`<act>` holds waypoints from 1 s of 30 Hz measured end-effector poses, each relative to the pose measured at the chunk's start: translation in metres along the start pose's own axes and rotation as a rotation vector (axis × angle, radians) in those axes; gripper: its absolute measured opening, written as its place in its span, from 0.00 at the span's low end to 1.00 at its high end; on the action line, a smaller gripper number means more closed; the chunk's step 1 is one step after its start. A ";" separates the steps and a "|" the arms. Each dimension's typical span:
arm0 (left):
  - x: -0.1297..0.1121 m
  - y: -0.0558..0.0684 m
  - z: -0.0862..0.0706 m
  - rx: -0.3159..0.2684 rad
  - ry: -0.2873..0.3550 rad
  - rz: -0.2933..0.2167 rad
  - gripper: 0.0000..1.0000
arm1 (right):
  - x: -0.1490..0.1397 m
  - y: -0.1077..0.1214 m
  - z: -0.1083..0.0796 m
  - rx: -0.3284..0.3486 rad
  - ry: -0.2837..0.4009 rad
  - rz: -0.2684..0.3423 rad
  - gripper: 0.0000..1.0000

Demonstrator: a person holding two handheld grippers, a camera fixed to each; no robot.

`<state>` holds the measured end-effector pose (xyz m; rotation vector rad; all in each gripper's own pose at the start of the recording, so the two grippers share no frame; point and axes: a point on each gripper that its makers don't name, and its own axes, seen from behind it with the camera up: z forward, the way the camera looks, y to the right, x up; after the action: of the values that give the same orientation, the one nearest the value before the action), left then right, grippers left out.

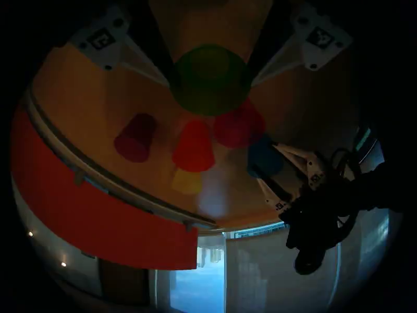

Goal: Pour water

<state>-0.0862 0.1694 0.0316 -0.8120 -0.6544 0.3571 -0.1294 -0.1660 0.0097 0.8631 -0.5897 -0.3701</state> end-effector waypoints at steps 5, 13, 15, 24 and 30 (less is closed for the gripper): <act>-0.003 -0.001 -0.001 0.003 -0.004 0.002 0.87 | -0.001 -0.002 0.002 0.003 -0.003 0.002 0.91; -0.008 -0.001 -0.001 0.000 -0.027 0.004 0.88 | -0.002 -0.003 0.003 0.002 -0.008 0.003 0.91; -0.009 -0.002 -0.001 0.003 -0.031 0.000 0.88 | -0.004 -0.003 0.004 0.001 -0.010 0.005 0.91; -0.017 -0.005 -0.004 0.020 -0.046 -0.003 0.88 | -0.015 -0.001 0.010 -0.002 -0.024 0.020 0.92; -0.023 -0.003 -0.007 0.027 -0.054 0.004 0.89 | -0.020 0.001 0.013 -0.003 -0.023 0.029 0.94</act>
<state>-0.0985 0.1513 0.0207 -0.7801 -0.6971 0.3923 -0.1531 -0.1627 0.0100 0.8473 -0.6223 -0.3548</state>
